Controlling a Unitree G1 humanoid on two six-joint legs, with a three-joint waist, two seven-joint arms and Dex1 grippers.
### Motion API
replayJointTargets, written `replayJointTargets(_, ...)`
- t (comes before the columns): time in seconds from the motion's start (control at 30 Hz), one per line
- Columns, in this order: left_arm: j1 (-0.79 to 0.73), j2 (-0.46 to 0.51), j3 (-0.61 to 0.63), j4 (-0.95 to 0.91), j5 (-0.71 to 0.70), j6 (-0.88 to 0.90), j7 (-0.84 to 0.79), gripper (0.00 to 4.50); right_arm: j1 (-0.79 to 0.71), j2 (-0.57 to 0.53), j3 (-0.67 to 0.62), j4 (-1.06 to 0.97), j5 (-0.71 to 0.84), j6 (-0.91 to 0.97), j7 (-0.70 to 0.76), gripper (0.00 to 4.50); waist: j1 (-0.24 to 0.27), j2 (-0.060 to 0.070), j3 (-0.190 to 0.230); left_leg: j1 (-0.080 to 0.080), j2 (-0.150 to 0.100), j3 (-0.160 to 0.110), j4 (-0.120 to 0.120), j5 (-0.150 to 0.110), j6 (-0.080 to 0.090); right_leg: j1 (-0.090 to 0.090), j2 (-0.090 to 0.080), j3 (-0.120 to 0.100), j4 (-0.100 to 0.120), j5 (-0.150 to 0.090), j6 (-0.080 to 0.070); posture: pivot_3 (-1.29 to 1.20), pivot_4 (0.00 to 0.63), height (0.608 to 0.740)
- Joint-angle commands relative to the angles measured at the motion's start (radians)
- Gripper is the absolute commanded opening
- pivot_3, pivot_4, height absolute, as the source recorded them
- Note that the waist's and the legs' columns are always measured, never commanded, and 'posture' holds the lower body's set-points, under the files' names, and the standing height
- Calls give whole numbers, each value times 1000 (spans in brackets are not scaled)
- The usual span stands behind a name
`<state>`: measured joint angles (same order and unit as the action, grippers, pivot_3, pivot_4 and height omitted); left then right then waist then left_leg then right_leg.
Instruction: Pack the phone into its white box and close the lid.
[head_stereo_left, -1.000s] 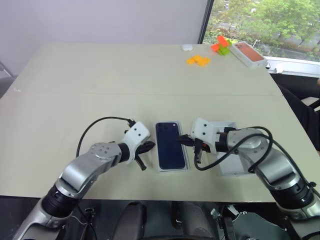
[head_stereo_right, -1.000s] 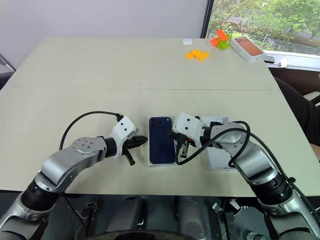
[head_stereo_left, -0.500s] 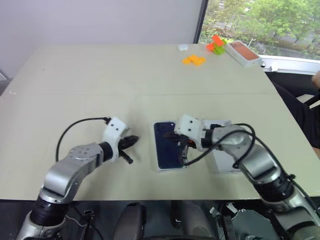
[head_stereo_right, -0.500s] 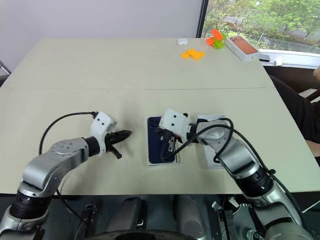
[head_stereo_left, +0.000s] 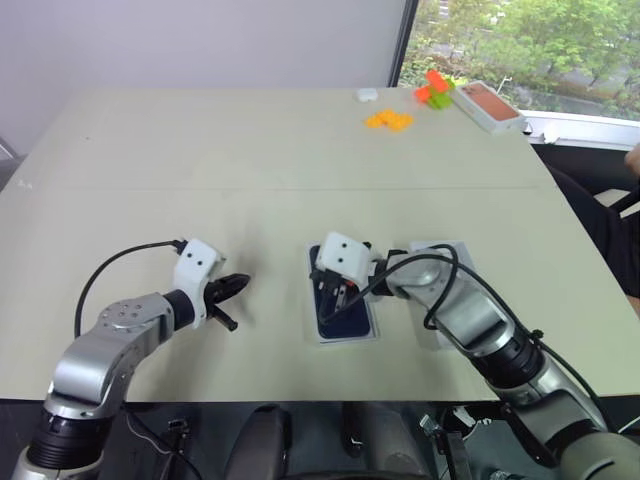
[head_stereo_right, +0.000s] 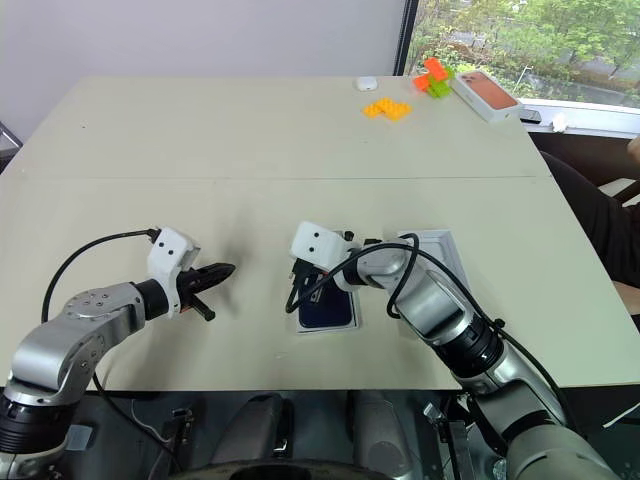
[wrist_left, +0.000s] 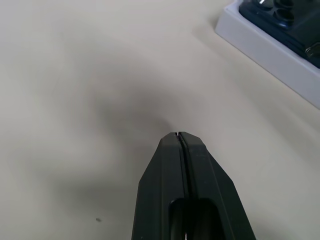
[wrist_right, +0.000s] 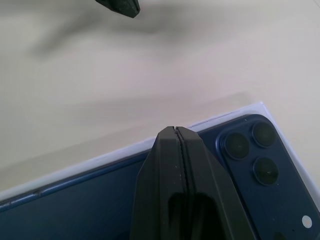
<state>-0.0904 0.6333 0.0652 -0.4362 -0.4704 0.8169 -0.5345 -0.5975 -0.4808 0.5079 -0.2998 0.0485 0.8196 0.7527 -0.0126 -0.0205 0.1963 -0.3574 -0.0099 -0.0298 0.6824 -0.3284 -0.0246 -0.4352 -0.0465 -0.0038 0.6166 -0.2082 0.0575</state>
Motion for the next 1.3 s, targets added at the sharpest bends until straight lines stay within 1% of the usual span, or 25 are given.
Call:
replayJointTargets(0.03, 6, 2, 19, -44, -24, -11, -25, 50, -10, -3, 7, -15, -16, 28, -6, 0, 0, 0, 0, 0, 0, 0, 0, 0, 0, 0, 0, 0, 0, 0, 0, 0, 150, 740)
replayJointTargets(0.2, 27, 16, 26, -58, -45, -19, -70, 50, 3, -14, -3, -47, -15, 38, -1, 0, 0, 0, 0, 0, 0, 0, 0, 0, 0, 0, 0, 0, 0, 0, 0, 0, 150, 740)
replayJointTargets(0.33, 59, 48, 25, -76, -35, -81, -129, 50, 8, -9, -43, -85, 15, 37, 5, 0, -1, 0, 0, 0, 0, 0, 0, 0, 0, 0, 0, 0, 0, 0, 0, 0, 150, 740)
replayJointTargets(0.43, 85, 64, 27, -100, -46, -114, -170, 50, 24, -31, -88, -137, 55, 29, 31, 0, -1, 0, 0, 0, 1, 0, 0, 0, 0, -1, 0, 0, 0, 0, 0, 0, 150, 740)
replayJointTargets(0.57, 130, 90, 13, -132, -41, -143, -208, 50, 100, -149, -207, -226, 106, -28, 92, 0, 4, 0, 0, -1, 0, 0, 0, 0, 0, 0, 0, 0, -1, 0, 0, 0, 150, 740)
replayJointTargets(0.7, 162, 98, 1, -154, -44, -161, -229, 50, 169, -250, -307, -243, 135, -63, 118, 0, 1, 0, 0, 0, -1, 1, 0, 0, 1, 1, 0, 0, -2, -2, -2, 0, 150, 740)
replayJointTargets(0.8, 169, 96, -8, -155, -41, -166, -232, 50, 207, -293, -347, -235, 149, -86, 132, 0, -1, 0, 0, 0, 1, 2, 0, 0, 1, 1, 2, 0, -2, -2, -2, 0, 150, 740)
replayJointTargets(0.97, 145, 86, -33, -132, -30, -167, -225, 50, 232, -320, -363, -189, 144, -107, 131, 0, -1, 0, 0, 1, 4, 1, 0, 0, 1, 1, 5, 0, -1, -2, -2, 0, 150, 740)
replayJointTargets(1.07, 130, 76, -34, -125, -31, -162, -214, 0, 242, -336, -395, -189, 180, -93, 153, 825, 0, 0, 0, 1, 4, 2, 0, 0, 1, 1, 5, 0, -1, -2, -2, 0, 150, 740)
replayJointTargets(1.2, 122, 69, -37, -122, -30, -160, -208, 0, 264, -364, -442, -208, 205, -72, 155, 2706, 2, 0, 0, 0, 3, 2, 0, 0, 1, 1, 4, 0, -1, -1, 0, 0, 150, 740)
replayJointTargets(1.23, 122, 69, -39, -122, -28, -162, -207, 0, 268, -367, -452, -210, 206, -61, 145, 3238, 2, 0, 0, 0, 3, 2, 0, -1, 1, 1, 4, 0, -1, -1, 0, 0, 150, 740)
replayJointTargets(1.27, 120, 66, -41, -119, -24, -166, -203, 0, 273, -363, -477, -212, 220, -32, 130, 3778, 2, 0, 0, 0, 3, 2, 0, -1, 1, 1, 4, 0, -1, -1, 0, 0, 150, 740)
replayJointTargets(1.3, 116, 63, -42, -115, -22, -169, -200, 0, 274, -359, -501, -214, 239, 14, 115, 4189, 2, 0, 0, 0, 3, 2, 0, -1, 1, 1, 3, 0, -2, -1, 0, 0, 150, 740)
